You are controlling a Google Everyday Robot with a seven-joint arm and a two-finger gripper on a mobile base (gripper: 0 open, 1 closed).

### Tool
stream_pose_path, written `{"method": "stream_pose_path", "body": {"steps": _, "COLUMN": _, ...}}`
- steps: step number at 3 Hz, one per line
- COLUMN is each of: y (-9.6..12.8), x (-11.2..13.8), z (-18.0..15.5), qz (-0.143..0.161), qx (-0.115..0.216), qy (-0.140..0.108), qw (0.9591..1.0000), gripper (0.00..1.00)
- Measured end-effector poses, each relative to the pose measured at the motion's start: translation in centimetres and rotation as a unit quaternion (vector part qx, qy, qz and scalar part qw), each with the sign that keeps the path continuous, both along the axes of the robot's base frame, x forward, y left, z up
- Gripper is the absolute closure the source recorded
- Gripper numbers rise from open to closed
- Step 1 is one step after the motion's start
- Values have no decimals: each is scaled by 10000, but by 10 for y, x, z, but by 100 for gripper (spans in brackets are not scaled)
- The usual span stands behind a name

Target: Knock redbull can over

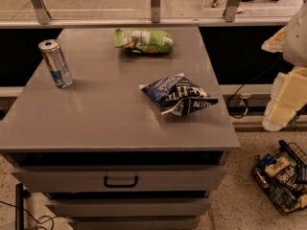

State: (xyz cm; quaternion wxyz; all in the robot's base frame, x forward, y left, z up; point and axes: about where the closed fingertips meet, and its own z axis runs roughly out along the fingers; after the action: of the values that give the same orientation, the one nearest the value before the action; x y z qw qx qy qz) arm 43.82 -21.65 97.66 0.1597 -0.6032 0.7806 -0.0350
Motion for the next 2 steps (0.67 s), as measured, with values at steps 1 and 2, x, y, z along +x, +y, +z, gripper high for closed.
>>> {"method": "stream_pose_path", "body": {"steps": 1, "y": 0, "x": 0, "z": 0, "qz": 0, "qx": 0, "qy": 0, "qw": 10000, "gripper": 0}}
{"method": "stream_pose_path", "body": {"steps": 2, "y": -1, "x": 0, "z": 4, "qz": -126, "qx": 171, "qy": -84, "qw": 9997, "gripper": 0}}
